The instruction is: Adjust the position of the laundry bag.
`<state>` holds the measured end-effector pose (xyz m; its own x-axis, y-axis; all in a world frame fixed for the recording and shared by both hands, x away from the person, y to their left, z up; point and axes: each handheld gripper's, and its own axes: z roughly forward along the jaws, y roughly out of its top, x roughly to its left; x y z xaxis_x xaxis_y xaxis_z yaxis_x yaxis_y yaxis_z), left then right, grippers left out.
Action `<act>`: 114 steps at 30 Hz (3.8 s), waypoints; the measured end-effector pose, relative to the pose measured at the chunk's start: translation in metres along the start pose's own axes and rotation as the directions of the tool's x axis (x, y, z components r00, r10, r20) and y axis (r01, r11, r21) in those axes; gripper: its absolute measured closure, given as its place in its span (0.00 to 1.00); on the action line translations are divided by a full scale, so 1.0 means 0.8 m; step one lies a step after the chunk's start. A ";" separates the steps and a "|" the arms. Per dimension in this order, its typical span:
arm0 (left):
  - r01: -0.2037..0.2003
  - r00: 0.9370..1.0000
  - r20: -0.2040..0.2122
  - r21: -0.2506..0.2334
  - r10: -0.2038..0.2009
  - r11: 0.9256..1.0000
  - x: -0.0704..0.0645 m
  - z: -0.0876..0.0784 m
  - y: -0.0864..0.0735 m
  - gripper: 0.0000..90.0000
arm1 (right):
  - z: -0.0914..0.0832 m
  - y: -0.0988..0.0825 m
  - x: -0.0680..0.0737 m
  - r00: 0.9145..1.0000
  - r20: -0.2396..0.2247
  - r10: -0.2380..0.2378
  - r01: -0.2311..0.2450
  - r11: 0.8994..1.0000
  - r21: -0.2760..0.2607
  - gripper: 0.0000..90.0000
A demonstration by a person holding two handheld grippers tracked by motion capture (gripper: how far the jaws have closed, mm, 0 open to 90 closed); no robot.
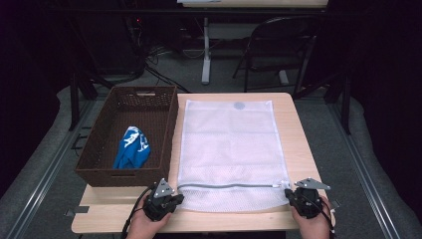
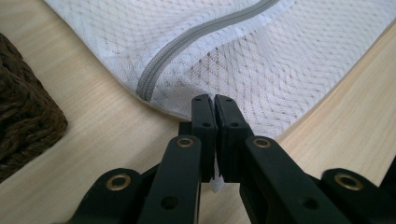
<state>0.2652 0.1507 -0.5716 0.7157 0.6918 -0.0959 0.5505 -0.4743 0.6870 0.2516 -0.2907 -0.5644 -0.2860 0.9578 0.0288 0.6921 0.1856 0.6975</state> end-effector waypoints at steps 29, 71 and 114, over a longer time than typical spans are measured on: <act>0.019 1.000 0.023 -0.048 -0.018 0.999 0.000 -0.035 -0.001 0.98 | -0.013 0.014 0.013 0.998 -0.037 -0.053 0.049 0.994 -0.093 1.00; 0.001 0.999 0.042 0.099 -0.005 0.995 -0.006 -0.033 -0.017 0.97 | -0.032 -0.011 0.027 0.997 -0.068 -0.029 0.033 0.998 0.055 0.99; 0.040 0.998 0.047 -0.049 -0.038 0.998 0.001 -0.062 0.048 0.65 | -0.037 0.043 0.009 0.994 -0.111 0.010 -0.010 1.000 0.003 0.63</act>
<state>0.2655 0.1599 -0.5091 0.7138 0.6830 -0.1551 0.5567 -0.4189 0.7174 0.2537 -0.2839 -0.5188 -0.3506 0.9294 0.1153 0.6972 0.1768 0.6947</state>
